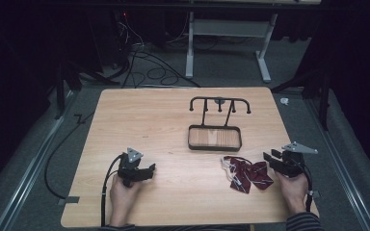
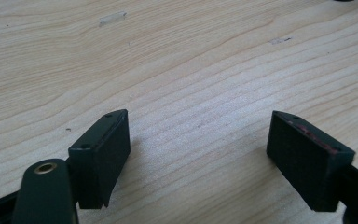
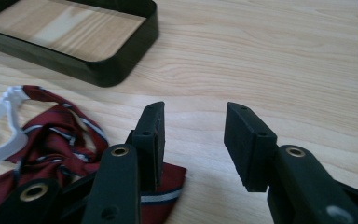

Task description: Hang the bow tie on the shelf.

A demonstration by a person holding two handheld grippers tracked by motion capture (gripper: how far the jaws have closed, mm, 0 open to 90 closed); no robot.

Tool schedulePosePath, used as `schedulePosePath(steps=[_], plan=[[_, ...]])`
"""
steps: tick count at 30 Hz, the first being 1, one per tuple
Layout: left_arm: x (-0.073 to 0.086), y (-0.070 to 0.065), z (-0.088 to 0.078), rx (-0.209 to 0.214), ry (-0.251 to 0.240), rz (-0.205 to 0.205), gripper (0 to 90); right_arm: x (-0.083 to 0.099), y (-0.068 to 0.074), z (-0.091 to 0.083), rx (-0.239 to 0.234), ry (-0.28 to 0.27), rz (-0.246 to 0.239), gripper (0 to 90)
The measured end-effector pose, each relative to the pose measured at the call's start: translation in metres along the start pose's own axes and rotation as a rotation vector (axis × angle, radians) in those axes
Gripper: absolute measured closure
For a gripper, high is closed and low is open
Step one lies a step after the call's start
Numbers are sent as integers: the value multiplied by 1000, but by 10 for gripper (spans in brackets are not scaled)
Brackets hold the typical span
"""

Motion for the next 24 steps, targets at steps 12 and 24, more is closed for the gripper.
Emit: schedulePosePath(steps=[12,24], plan=[[0,0,0,0,0,0,218,-17,34,-4,-121,-17,-67,623],[0,0,0,0,0,0,218,-27,71,8,-200,7,-160,638]])
Point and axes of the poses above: each handheld gripper's, and its own axes: z roughly forward along the jaws, x roughly out of its underside, y roughly to its left, the point moved 8 cm from there along z, roughly forward along the jaws, and after that the axes turned 3 degrees about -y, right-handed, at the moved point
